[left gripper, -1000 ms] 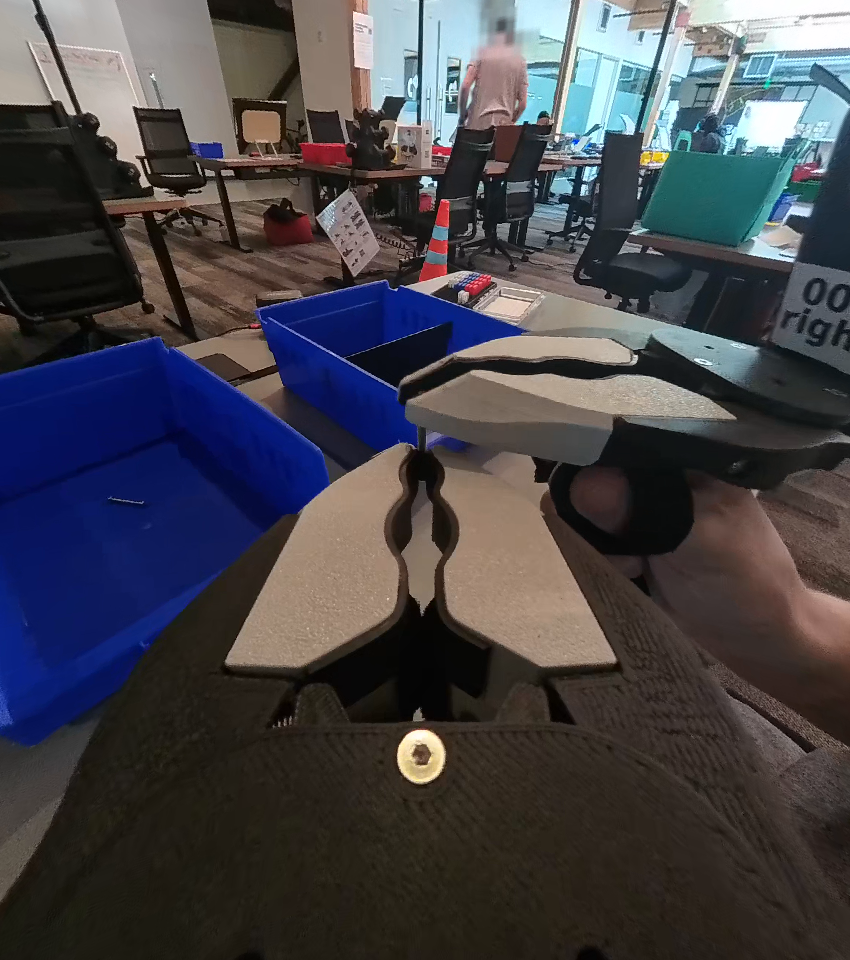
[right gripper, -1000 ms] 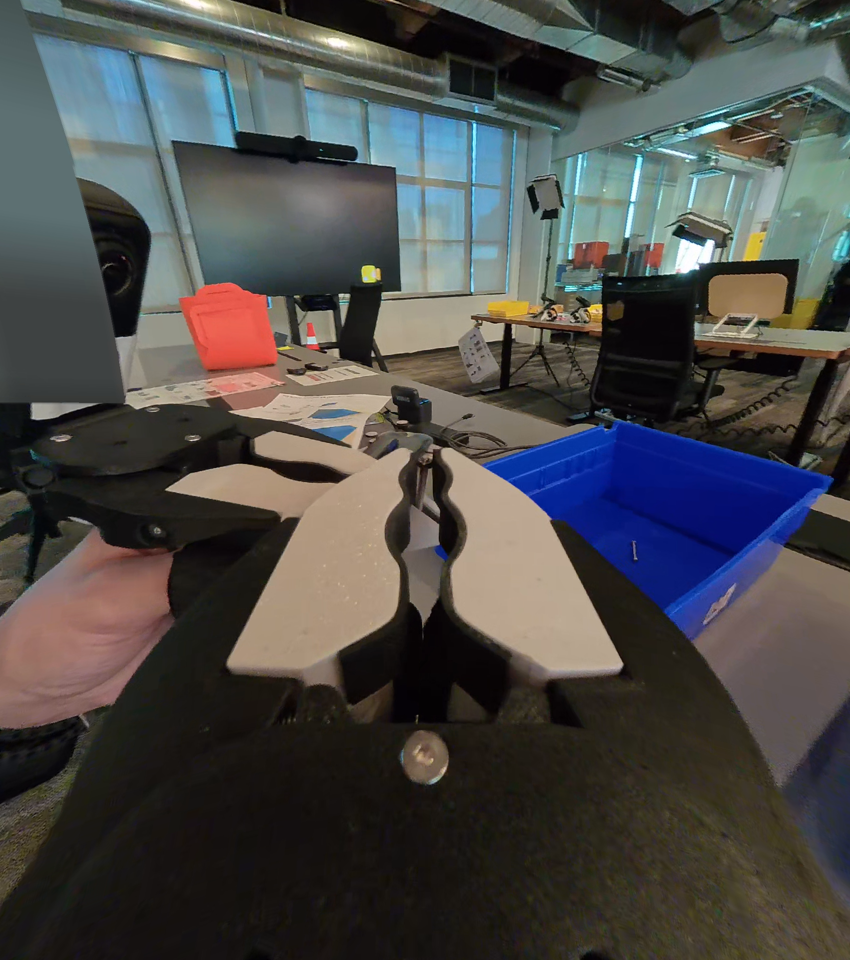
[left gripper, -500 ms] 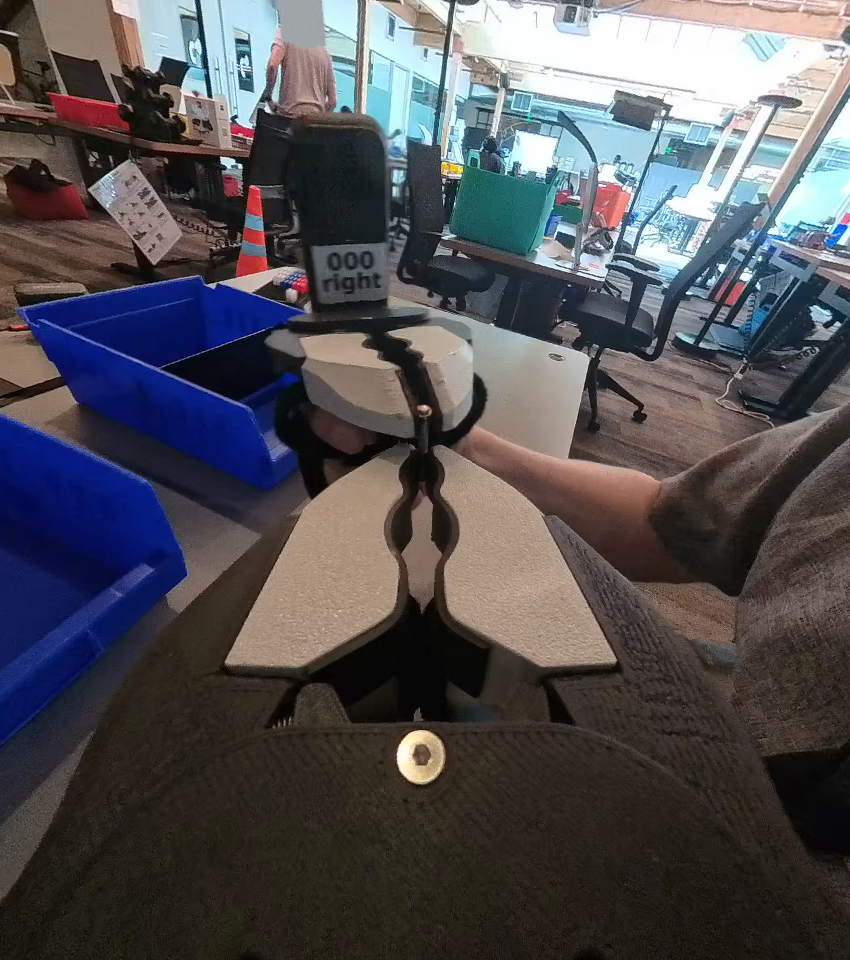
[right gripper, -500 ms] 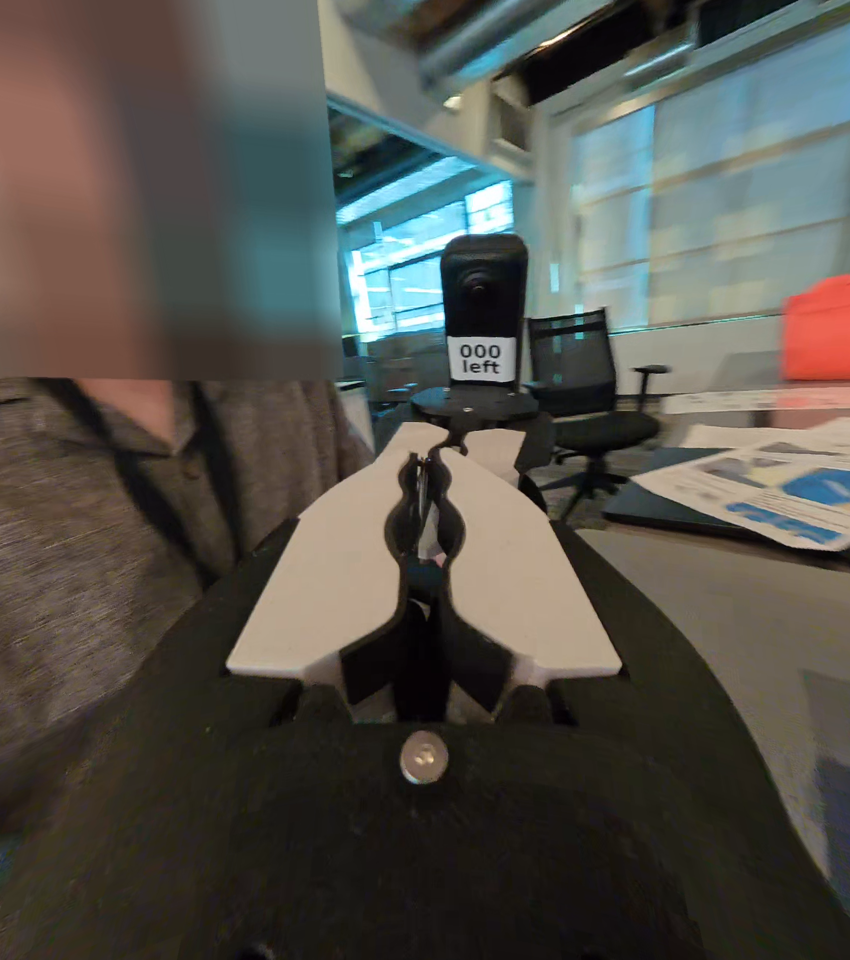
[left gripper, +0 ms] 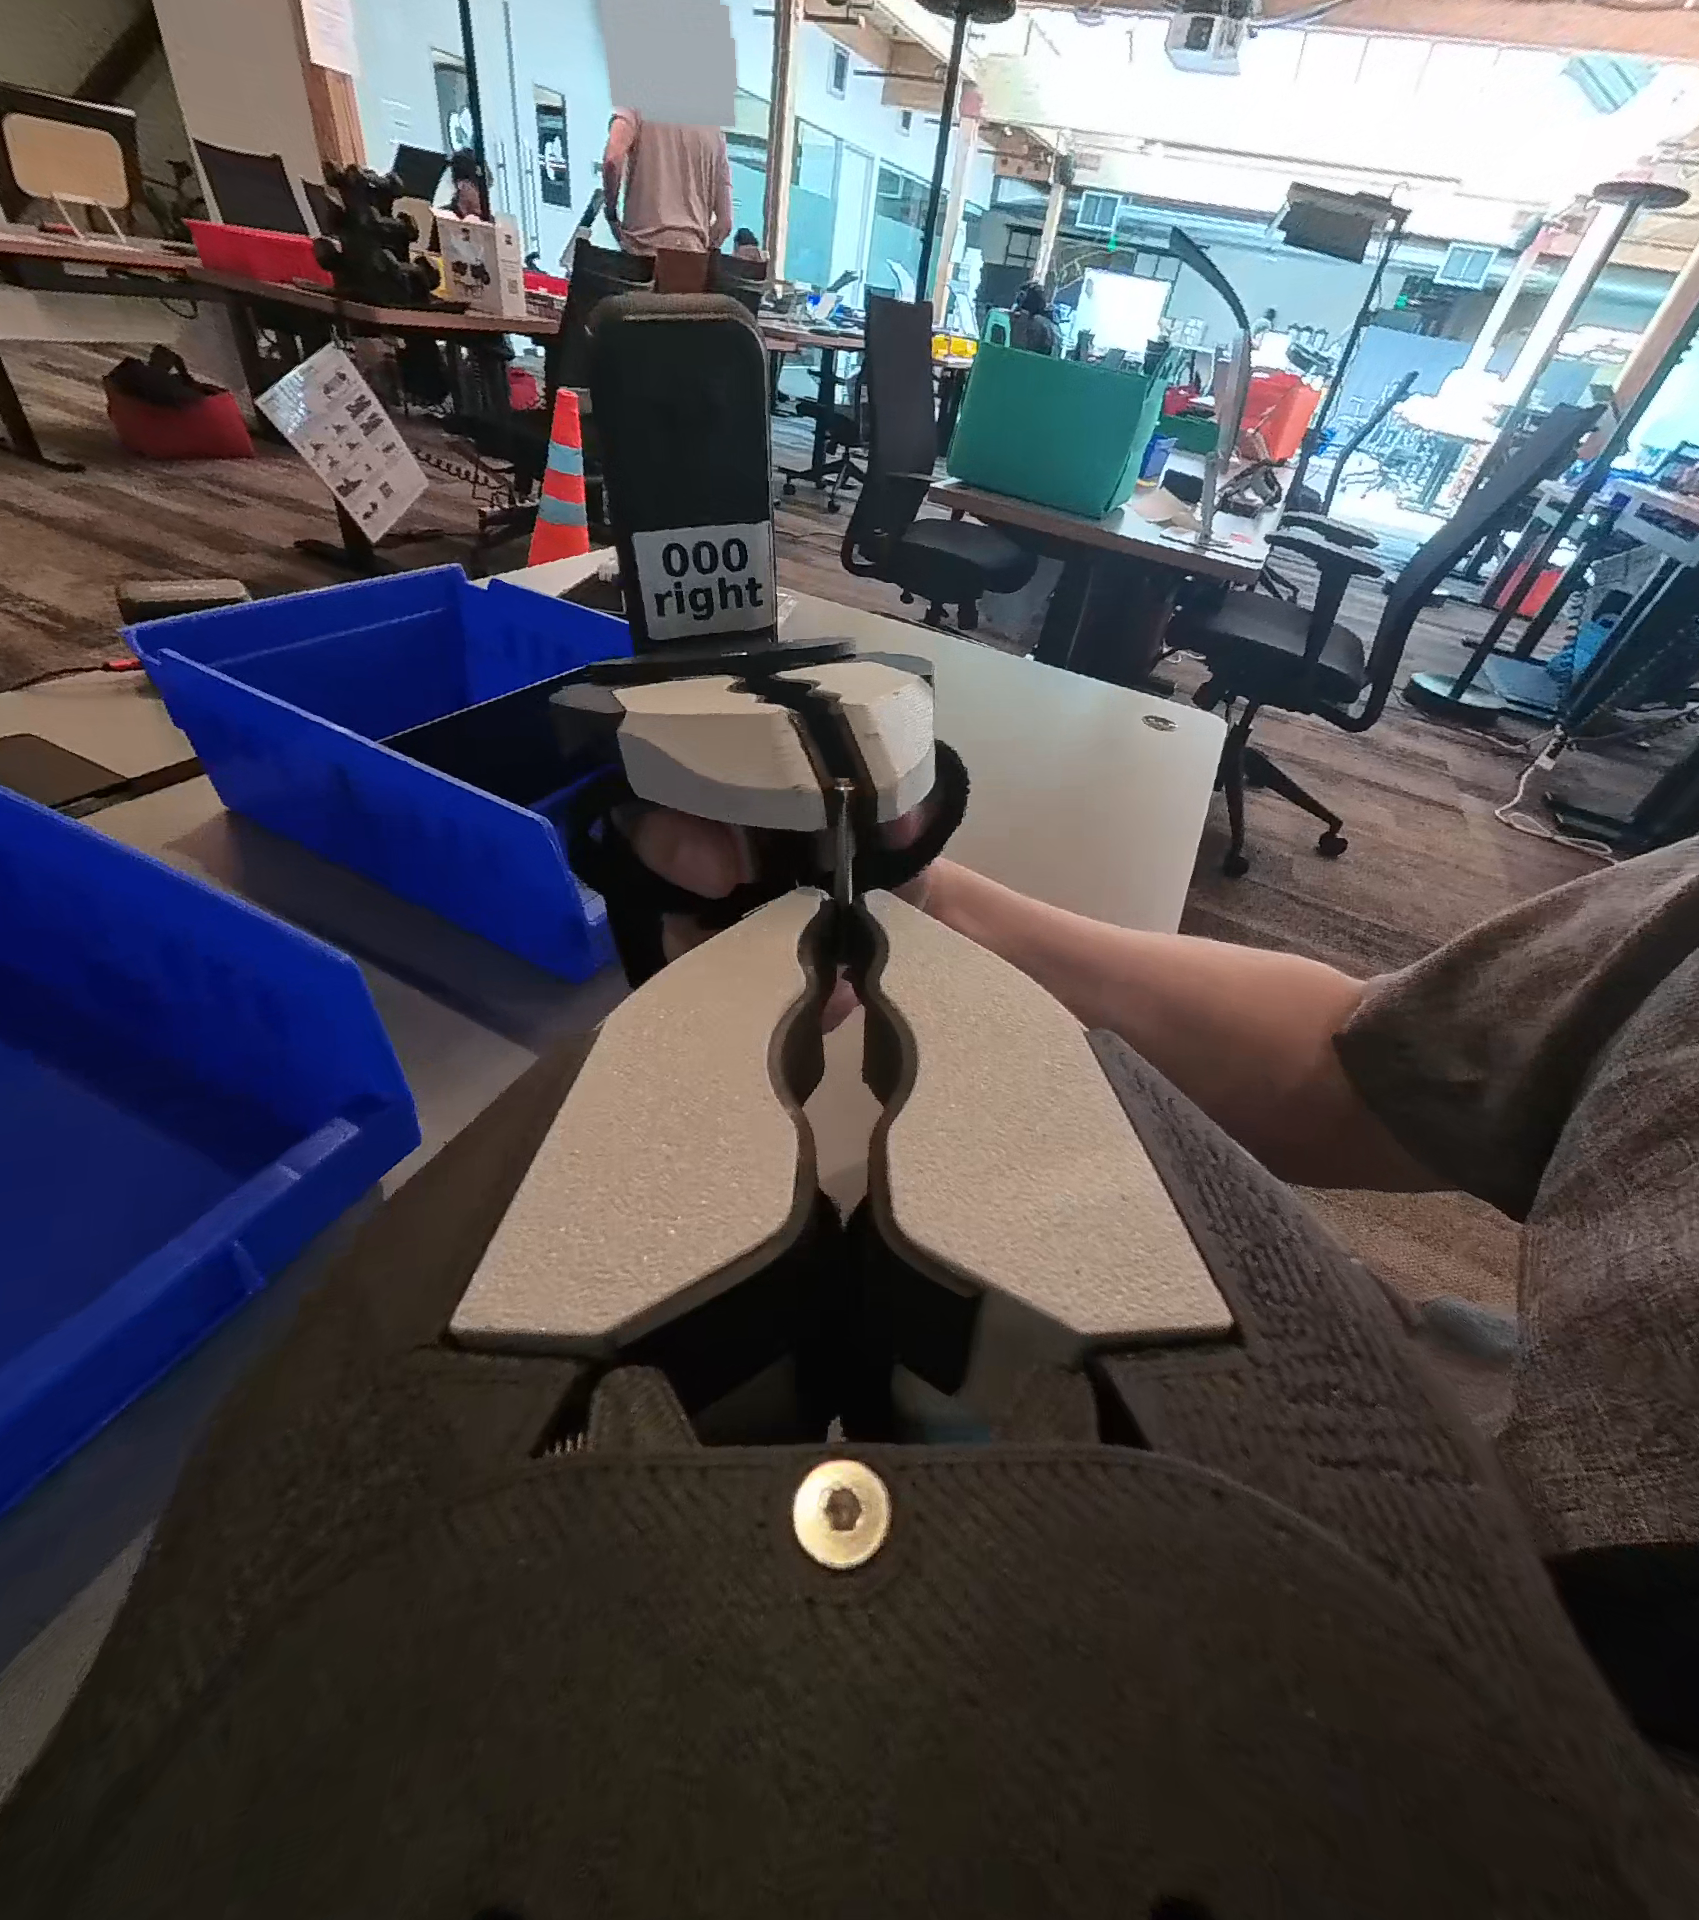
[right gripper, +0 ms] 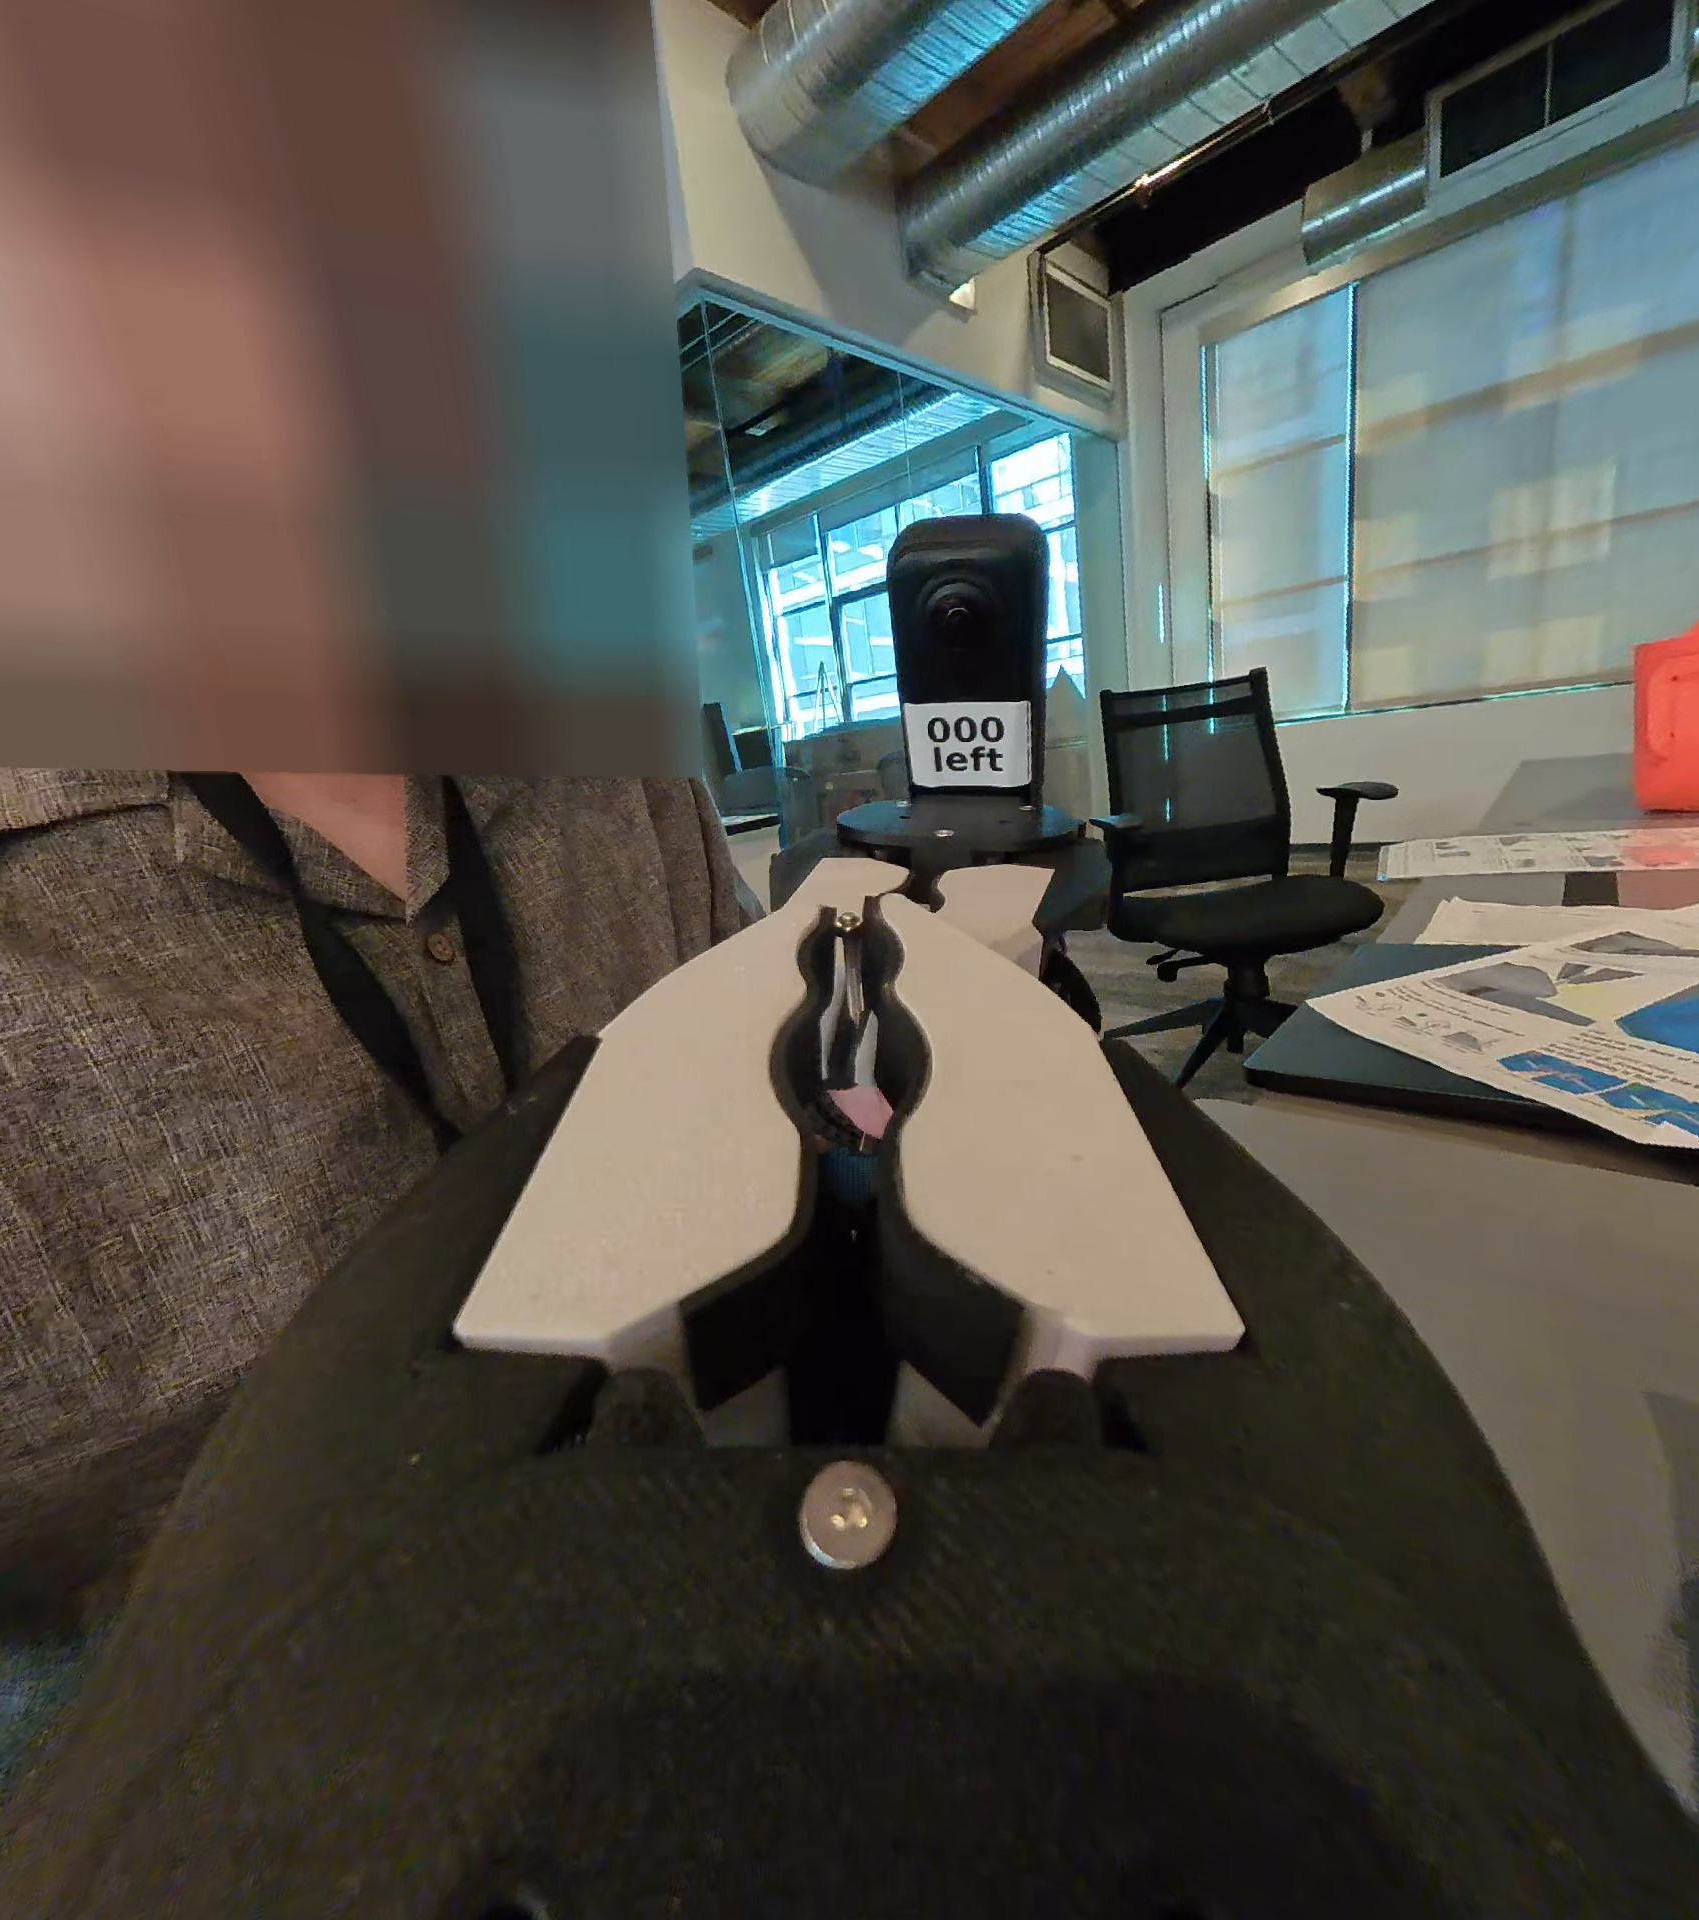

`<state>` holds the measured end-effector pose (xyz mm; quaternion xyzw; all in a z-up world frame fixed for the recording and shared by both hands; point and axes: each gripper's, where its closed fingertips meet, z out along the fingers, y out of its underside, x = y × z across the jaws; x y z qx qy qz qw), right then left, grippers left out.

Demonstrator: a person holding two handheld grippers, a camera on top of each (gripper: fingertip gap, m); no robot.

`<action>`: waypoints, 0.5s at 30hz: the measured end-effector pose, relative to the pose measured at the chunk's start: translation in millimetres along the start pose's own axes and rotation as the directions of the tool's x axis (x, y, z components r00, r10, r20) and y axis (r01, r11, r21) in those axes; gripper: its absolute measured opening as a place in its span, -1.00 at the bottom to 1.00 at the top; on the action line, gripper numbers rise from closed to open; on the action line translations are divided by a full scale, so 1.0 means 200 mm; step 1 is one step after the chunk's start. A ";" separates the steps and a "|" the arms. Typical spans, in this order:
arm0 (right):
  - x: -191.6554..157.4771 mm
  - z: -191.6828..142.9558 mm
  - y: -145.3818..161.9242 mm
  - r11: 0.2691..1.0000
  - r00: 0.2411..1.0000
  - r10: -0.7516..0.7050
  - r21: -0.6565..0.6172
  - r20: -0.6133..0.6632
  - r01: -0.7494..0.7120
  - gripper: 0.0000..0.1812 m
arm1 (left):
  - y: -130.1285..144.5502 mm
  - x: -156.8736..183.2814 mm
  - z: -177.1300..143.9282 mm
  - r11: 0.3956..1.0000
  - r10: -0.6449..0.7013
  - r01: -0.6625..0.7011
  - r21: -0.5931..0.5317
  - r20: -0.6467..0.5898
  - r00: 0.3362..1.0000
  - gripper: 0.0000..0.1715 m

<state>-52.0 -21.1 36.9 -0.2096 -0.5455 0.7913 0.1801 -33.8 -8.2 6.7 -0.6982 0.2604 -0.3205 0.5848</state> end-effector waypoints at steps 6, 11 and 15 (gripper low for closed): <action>-0.02 0.01 -0.01 1.000 0.999 0.002 0.006 0.048 -0.003 -0.95 | -0.01 0.02 0.00 1.000 0.005 -0.005 0.006 -0.025 1.000 -0.98; -0.02 0.02 -0.02 0.999 0.998 0.028 0.021 0.059 -0.029 -0.95 | -0.02 0.02 -0.01 1.000 -0.014 0.015 0.020 -0.033 0.999 -0.98; -0.01 0.01 -0.04 0.997 0.998 0.054 0.059 0.039 -0.056 -0.75 | -0.04 0.00 -0.02 0.999 -0.019 0.020 0.031 -0.022 1.000 -0.98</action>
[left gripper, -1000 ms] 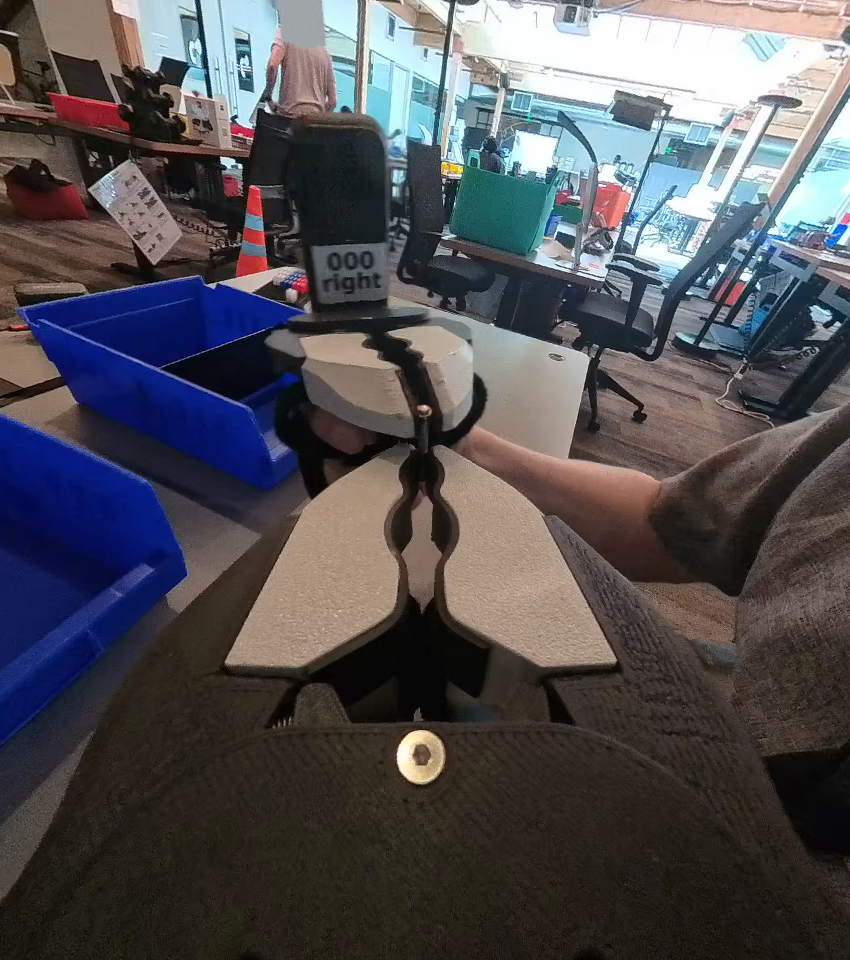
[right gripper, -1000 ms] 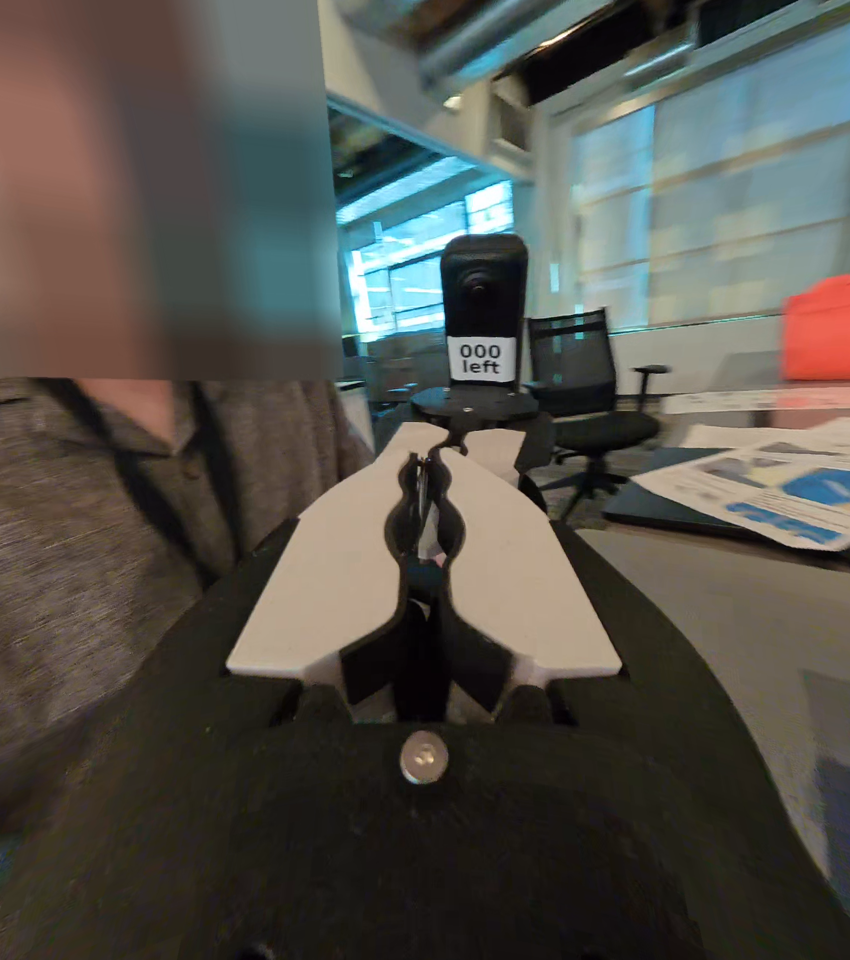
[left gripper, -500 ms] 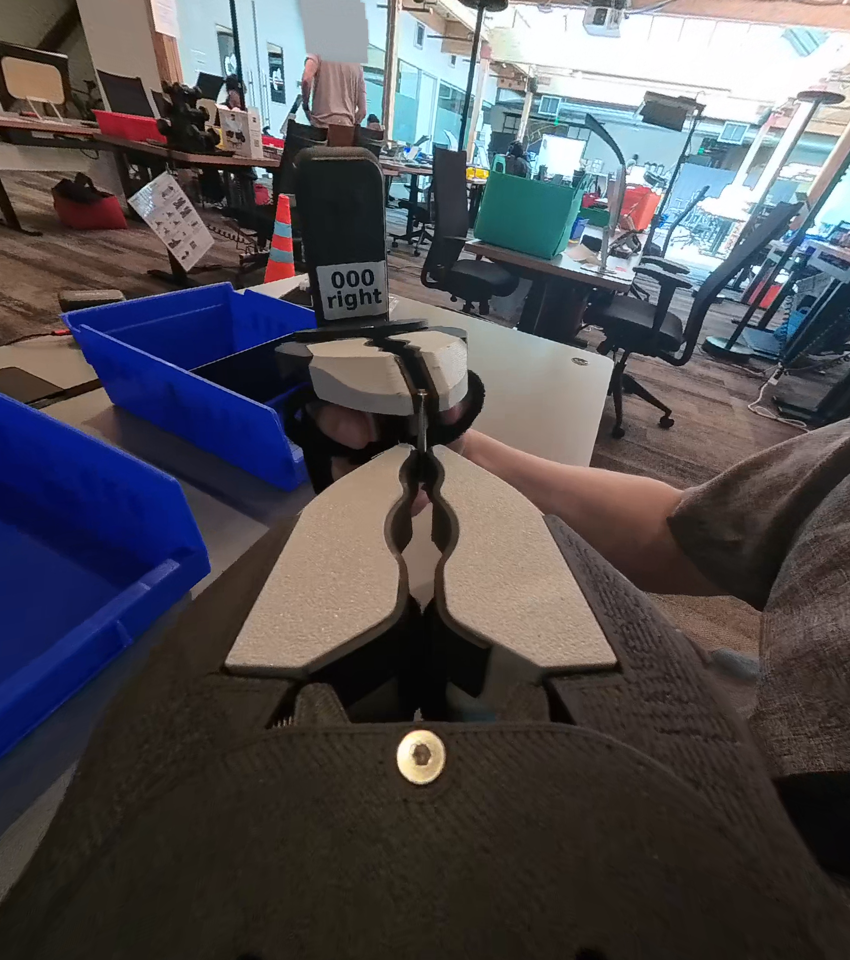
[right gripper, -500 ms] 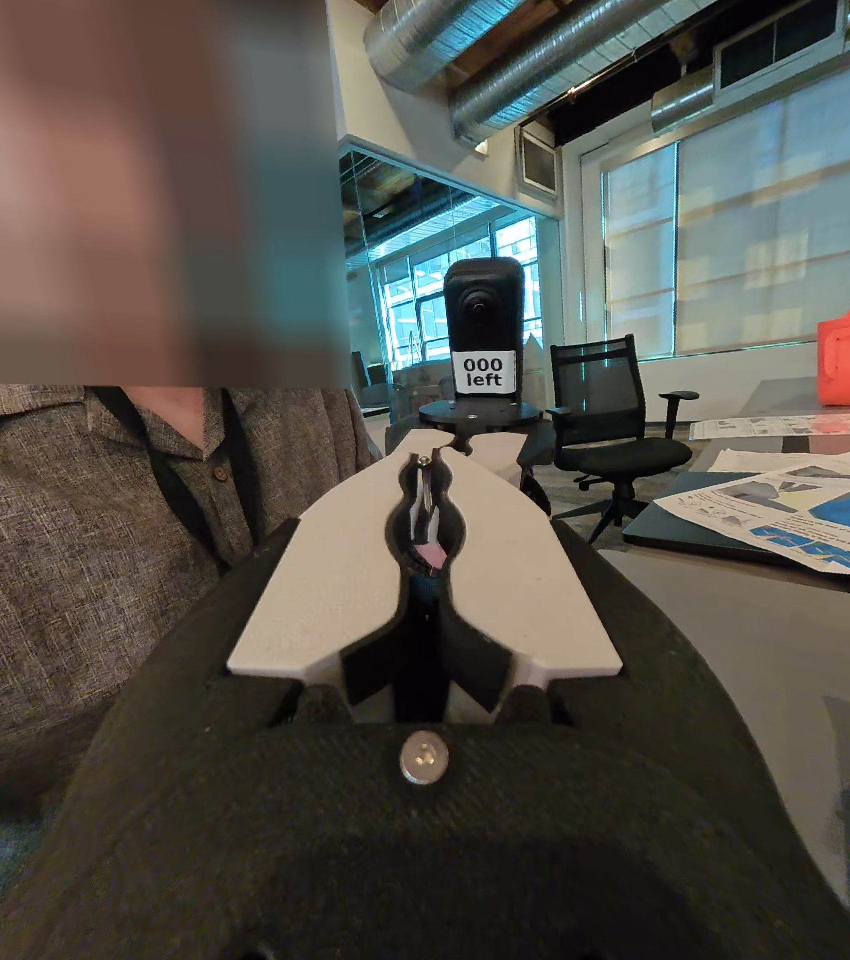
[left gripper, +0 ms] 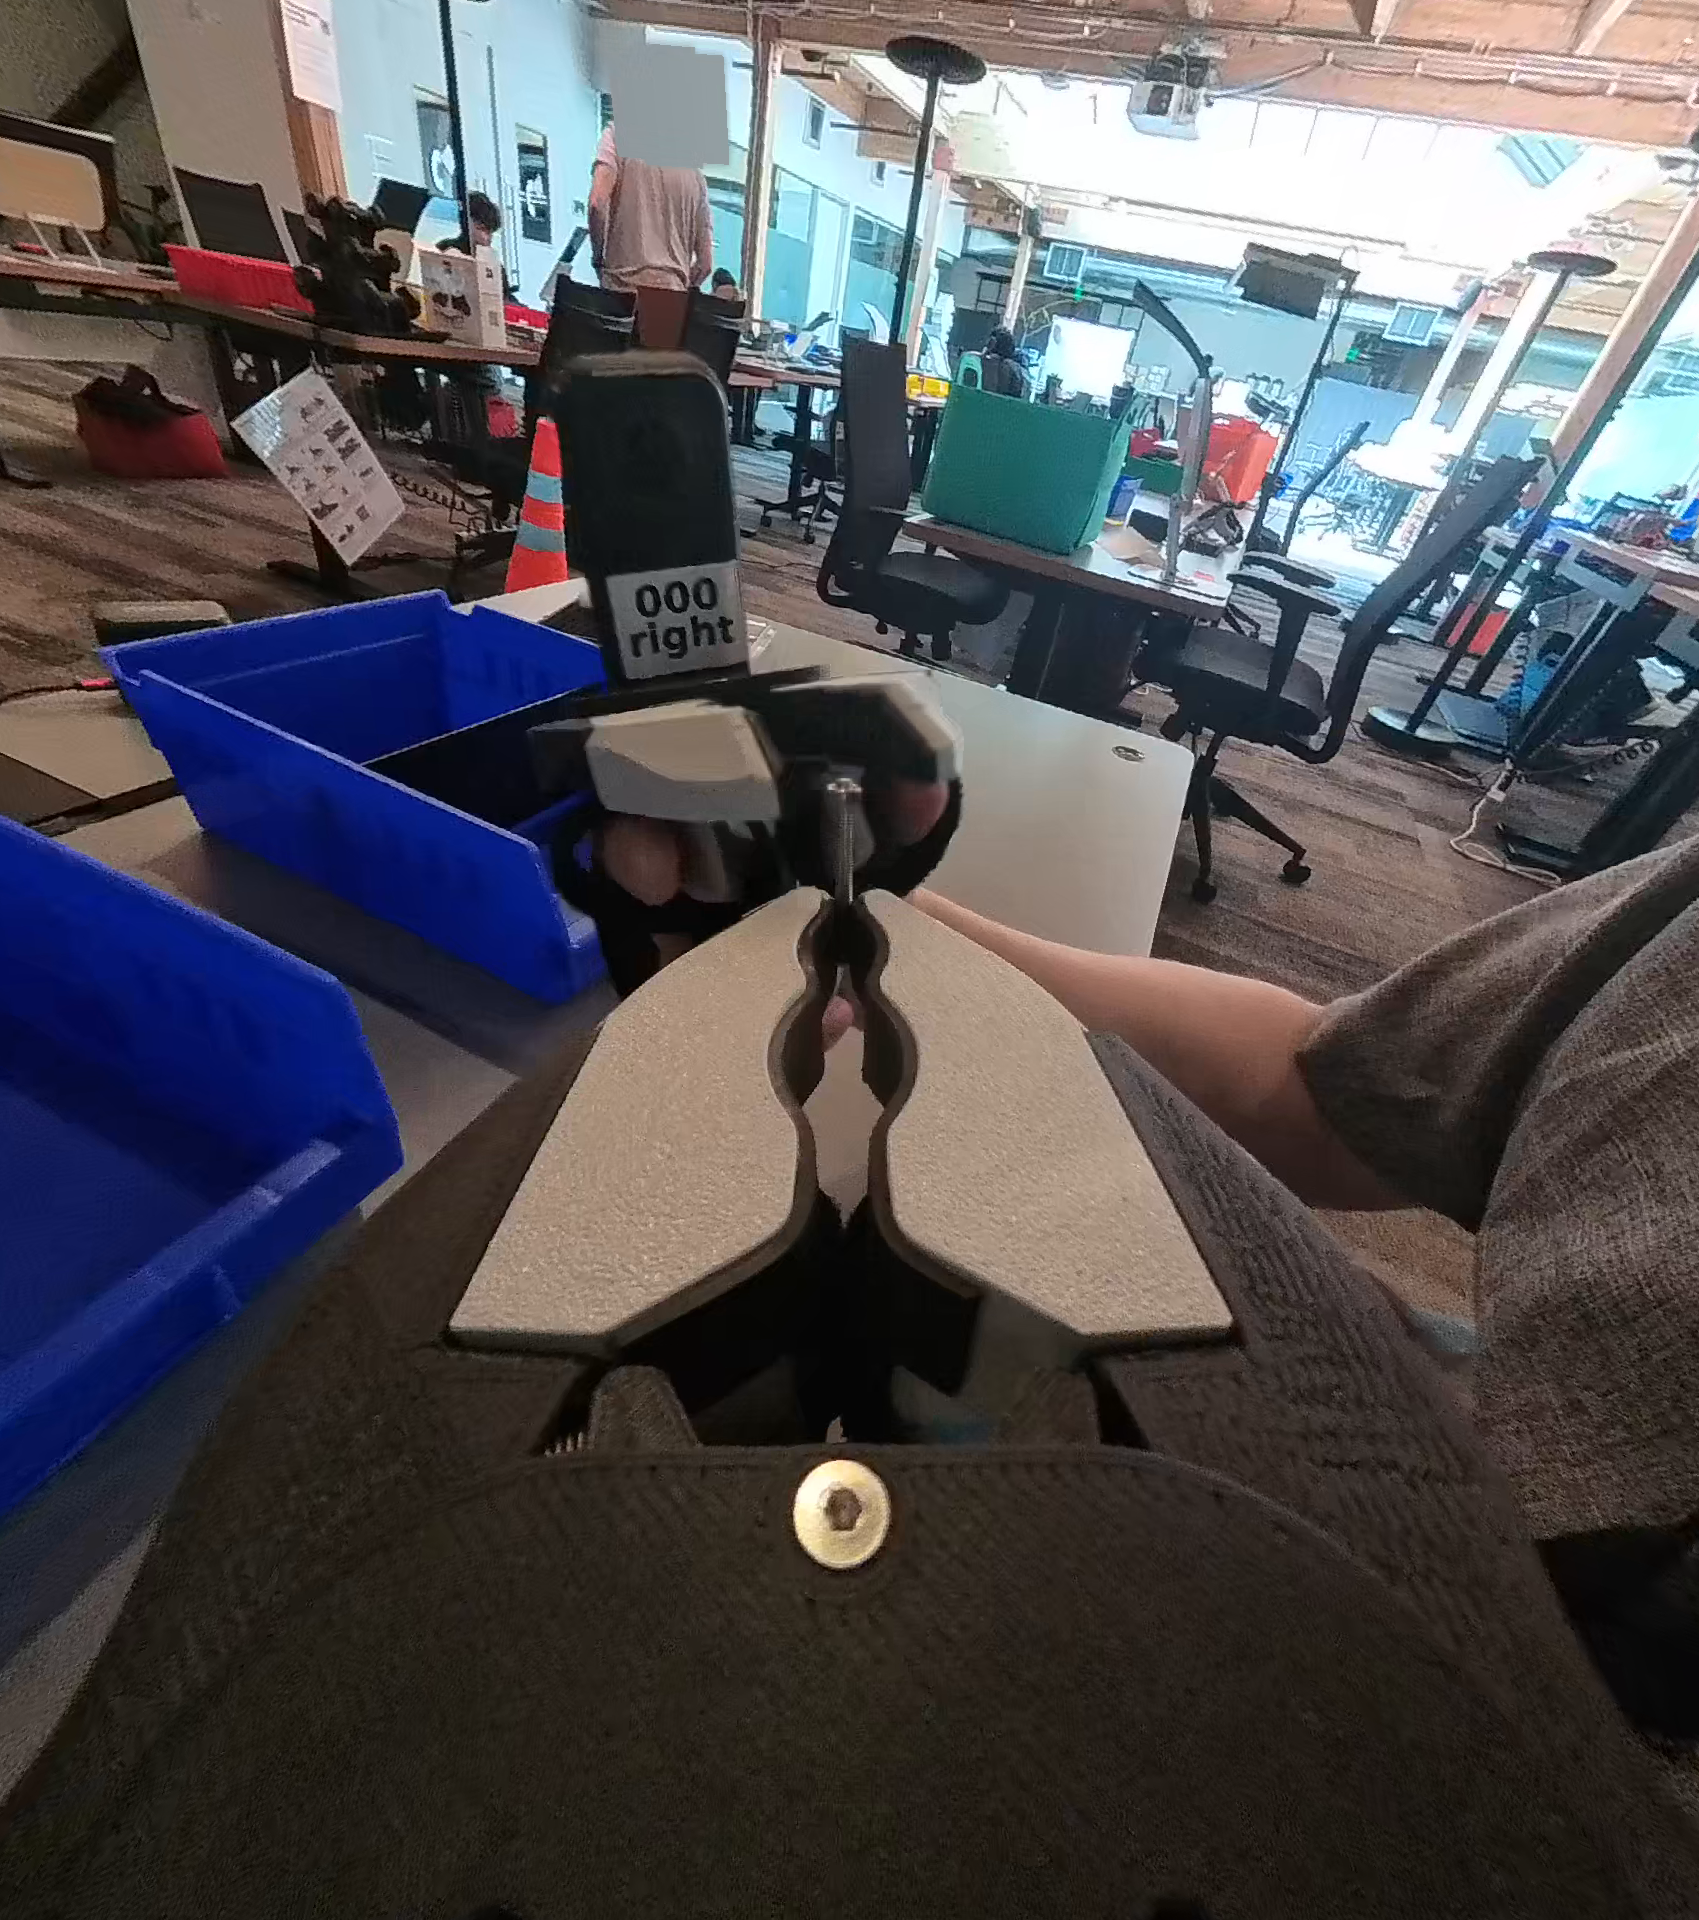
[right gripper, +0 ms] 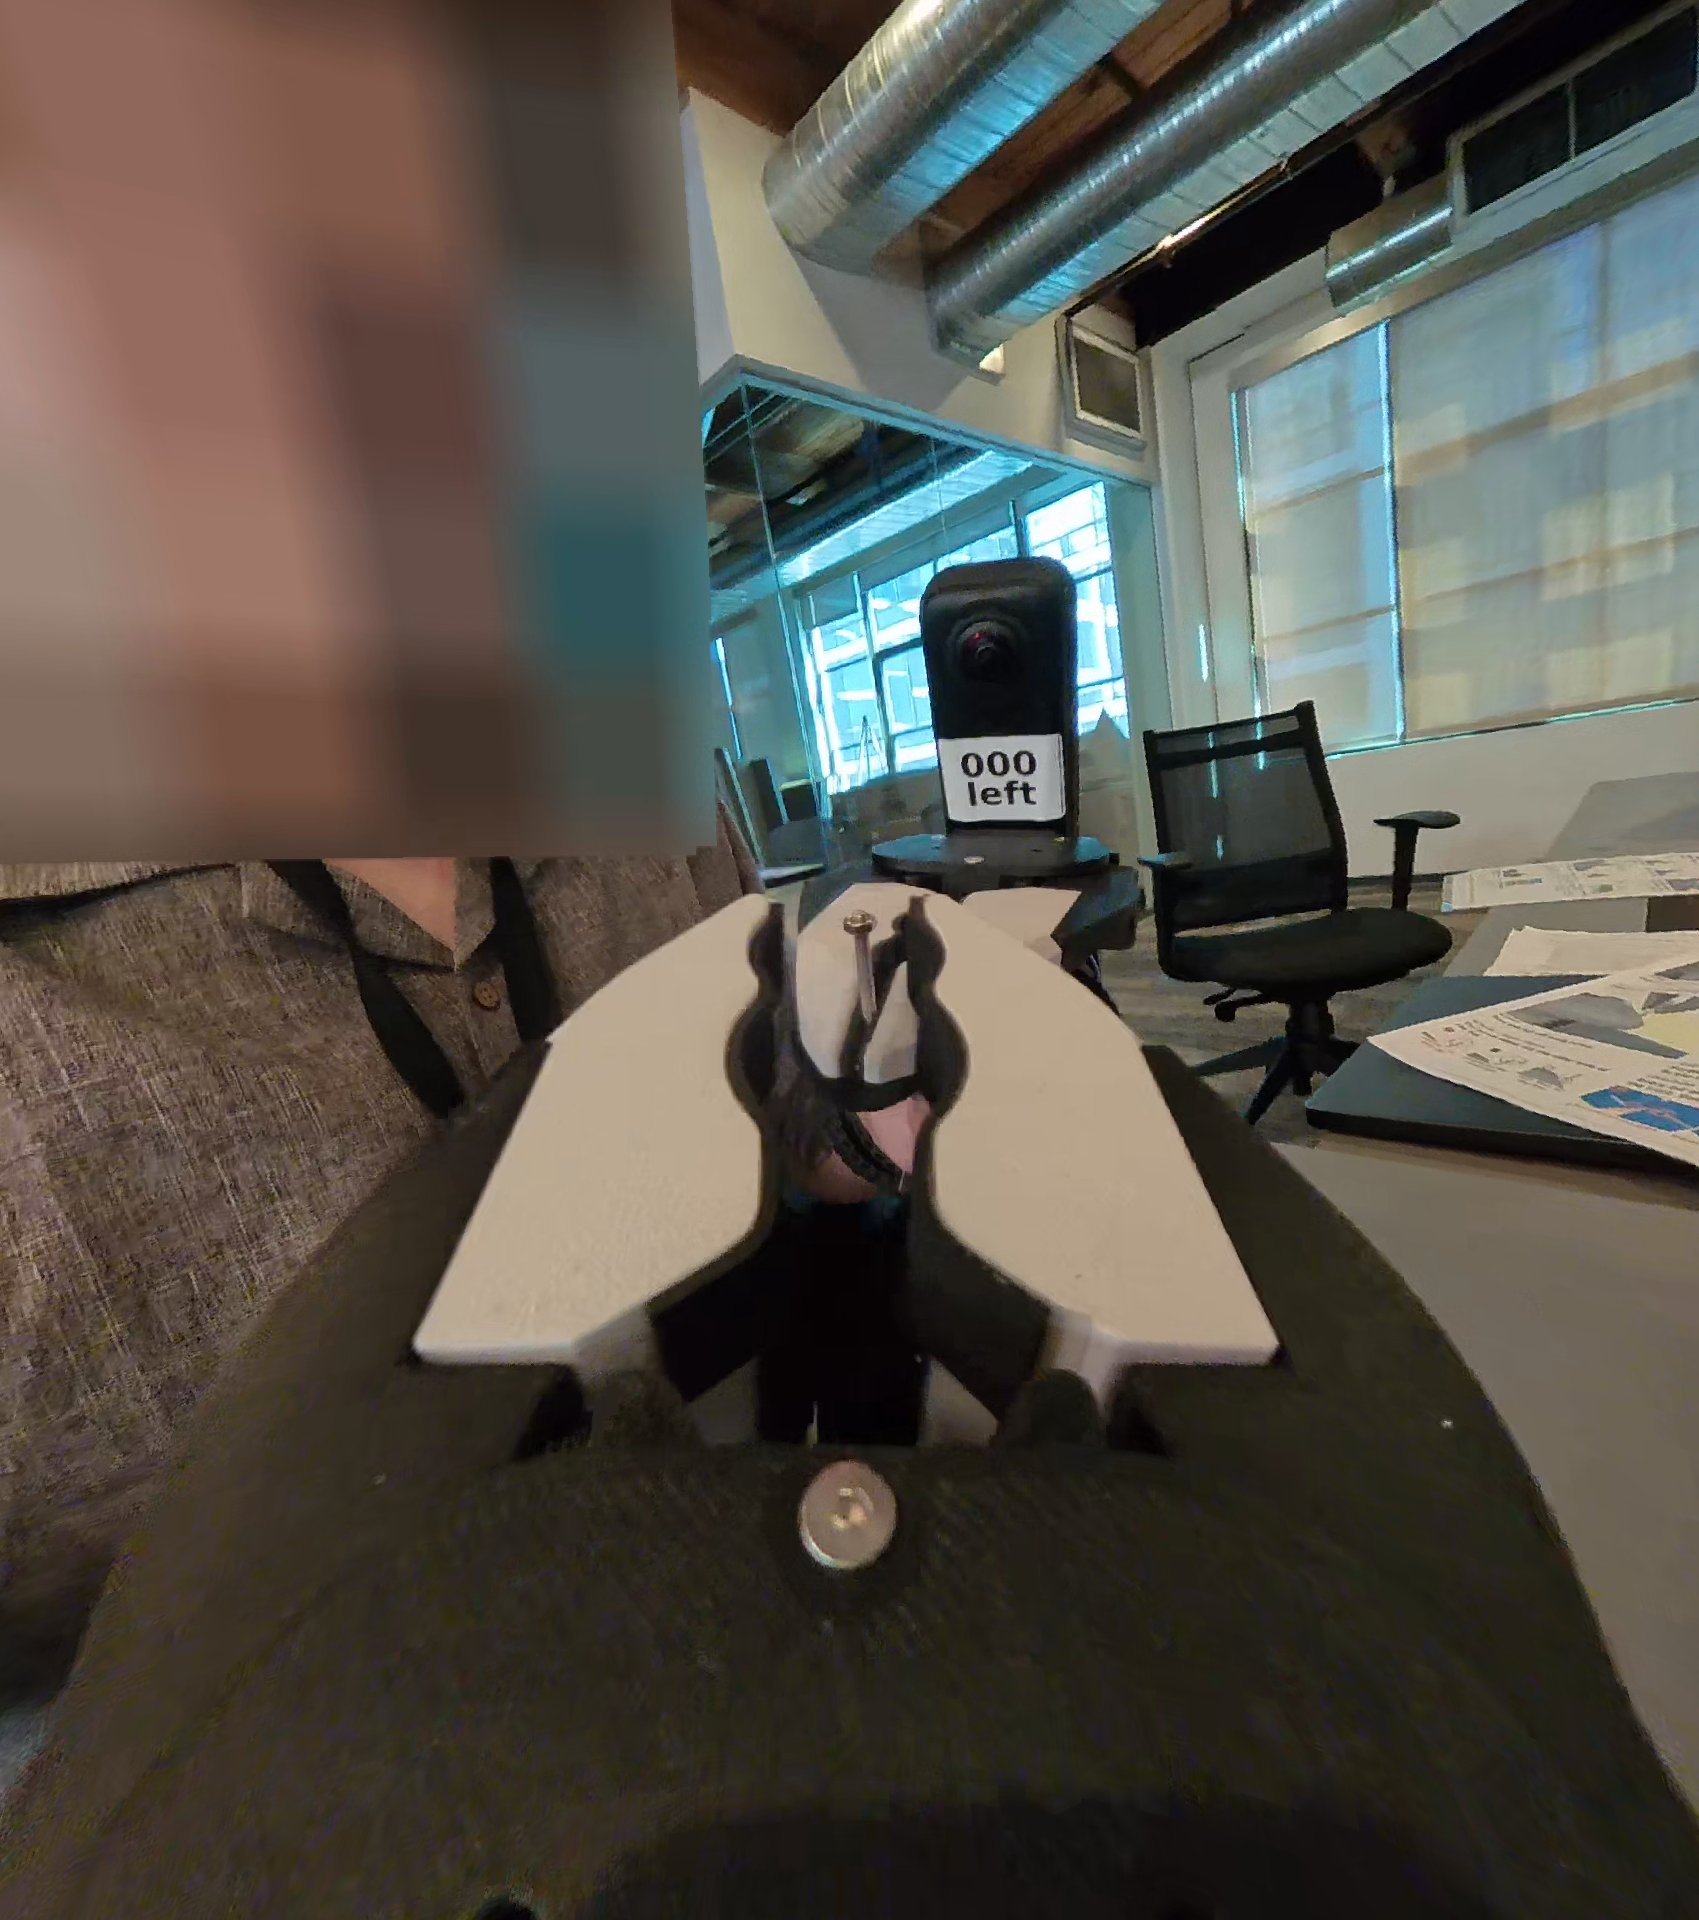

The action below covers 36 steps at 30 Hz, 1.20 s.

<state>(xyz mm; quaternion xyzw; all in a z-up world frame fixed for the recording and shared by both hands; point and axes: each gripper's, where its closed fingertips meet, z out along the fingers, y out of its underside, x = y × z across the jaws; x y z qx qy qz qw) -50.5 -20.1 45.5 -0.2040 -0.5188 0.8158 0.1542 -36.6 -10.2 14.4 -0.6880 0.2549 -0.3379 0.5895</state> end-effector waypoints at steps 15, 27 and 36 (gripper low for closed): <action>0.23 -0.10 0.03 0.914 0.229 -0.346 -0.272 -0.910 0.301 -0.73 | 0.04 -0.22 -0.05 0.999 0.050 -0.052 -0.005 0.330 0.943 -0.98; 0.24 -0.03 0.02 0.901 0.208 -0.353 -0.271 -0.912 0.339 -0.85 | 0.02 -0.21 -0.06 0.996 0.087 -0.092 -0.003 0.351 0.932 -0.98; 0.23 -0.03 0.01 0.909 0.234 -0.327 -0.237 -0.915 0.342 -0.94 | 0.02 -0.21 -0.07 0.996 0.088 -0.092 -0.003 0.346 0.934 -0.98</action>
